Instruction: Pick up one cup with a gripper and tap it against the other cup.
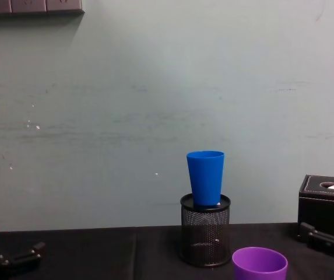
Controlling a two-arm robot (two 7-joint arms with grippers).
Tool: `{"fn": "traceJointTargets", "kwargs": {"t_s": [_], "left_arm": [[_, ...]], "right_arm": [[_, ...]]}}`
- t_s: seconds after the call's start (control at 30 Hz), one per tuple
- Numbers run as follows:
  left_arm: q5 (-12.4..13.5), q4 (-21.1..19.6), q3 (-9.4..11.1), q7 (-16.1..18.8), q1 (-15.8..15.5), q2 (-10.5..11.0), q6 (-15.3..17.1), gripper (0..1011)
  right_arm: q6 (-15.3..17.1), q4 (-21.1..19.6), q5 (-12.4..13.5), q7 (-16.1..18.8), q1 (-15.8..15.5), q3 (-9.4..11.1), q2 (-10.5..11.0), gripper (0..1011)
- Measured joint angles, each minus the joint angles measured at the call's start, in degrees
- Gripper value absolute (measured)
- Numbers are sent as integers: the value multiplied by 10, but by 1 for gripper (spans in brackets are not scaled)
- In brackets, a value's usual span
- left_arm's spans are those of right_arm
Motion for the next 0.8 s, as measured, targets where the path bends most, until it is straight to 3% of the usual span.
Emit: {"fn": "traceJointTargets", "kwargs": {"t_s": [0.33, 0.8], "left_arm": [[0, 0, 0, 0, 0, 0, 0, 1011], [0, 0, 0, 0, 0, 0, 0, 1011]], "right_arm": [[22, 5, -28, -29, -1, 11, -15, 1003], [19, 22, -49, -26, 1, 22, -28, 1003]]}}
